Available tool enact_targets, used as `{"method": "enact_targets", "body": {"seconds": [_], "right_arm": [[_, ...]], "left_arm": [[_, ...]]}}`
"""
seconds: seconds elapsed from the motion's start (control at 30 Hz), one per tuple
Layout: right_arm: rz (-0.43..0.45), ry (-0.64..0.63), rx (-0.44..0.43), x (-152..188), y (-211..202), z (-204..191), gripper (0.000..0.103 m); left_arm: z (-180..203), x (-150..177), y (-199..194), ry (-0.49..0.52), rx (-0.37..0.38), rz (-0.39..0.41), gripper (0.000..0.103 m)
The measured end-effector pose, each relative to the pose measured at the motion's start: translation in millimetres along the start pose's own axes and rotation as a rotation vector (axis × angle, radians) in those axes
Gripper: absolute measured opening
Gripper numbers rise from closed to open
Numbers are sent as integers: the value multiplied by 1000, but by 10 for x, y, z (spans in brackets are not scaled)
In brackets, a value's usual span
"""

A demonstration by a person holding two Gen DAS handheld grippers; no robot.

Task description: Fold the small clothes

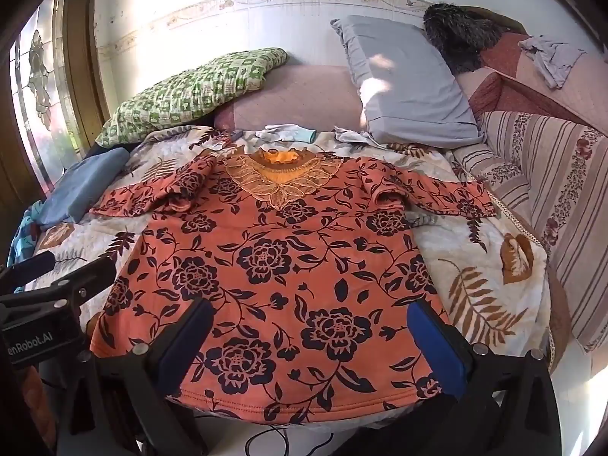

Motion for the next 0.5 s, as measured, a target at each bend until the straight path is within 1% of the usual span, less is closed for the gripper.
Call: {"method": "enact_targets", "body": {"seconds": [0.5], "right_arm": [[9,5,6,-75,6,28,103]], "left_arm": [[-4,2,24,1,1,-5,103]]}}
Point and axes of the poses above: each gripper's, at about its wrist camera, not at the fingertips, and y roughly the way its jaws point, z to its right, x to its underside, the point moved 5 cm from there along y, roughly the way its jaws point, and after that the axes turned 3 degrees about -z, right-handed, at the moved point
